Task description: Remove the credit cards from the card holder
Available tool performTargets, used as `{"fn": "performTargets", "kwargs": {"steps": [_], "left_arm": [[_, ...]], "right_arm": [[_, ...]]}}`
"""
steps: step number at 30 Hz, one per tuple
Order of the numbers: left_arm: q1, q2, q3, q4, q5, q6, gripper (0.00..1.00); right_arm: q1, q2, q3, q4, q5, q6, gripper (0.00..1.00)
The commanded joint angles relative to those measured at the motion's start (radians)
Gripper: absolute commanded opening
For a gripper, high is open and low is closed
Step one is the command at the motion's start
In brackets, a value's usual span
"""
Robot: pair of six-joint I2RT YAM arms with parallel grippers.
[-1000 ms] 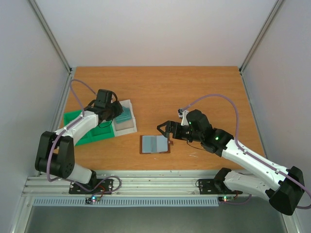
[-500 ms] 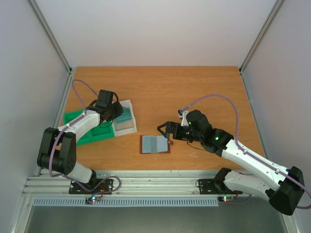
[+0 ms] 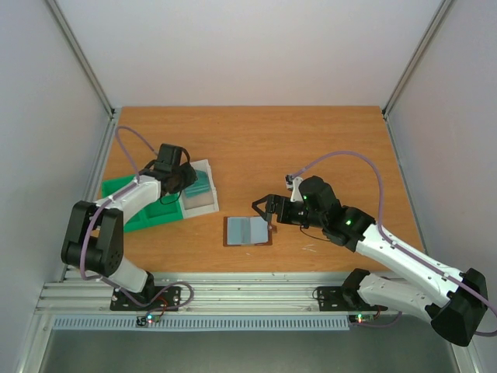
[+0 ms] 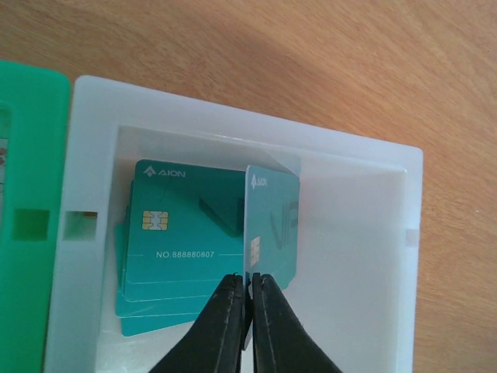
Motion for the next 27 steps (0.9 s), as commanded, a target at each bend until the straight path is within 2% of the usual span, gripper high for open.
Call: {"fn": "performTargets", "kwargs": {"steps": [1, 12, 17, 27], "left_arm": [[0.004, 0.019, 0.025, 0.034, -0.041, 0.013, 0.08], [0.004, 0.02, 0.031, 0.024, -0.031, 0.018, 0.15], [0.004, 0.016, 0.052, 0.005, -0.022, 0.021, 0.22], [0.004, -0.002, 0.061, -0.009, -0.009, 0.029, 0.29]], "right_arm": [[-0.005, -0.013, 0.034, -0.019, 0.016, -0.024, 0.98], [-0.005, -0.005, 0.042, -0.027, 0.004, -0.052, 0.98], [-0.005, -0.005, 0.063, -0.068, 0.048, -0.055, 0.98], [-0.006, -0.016, 0.088, -0.125, 0.129, -0.093, 0.98]]}}
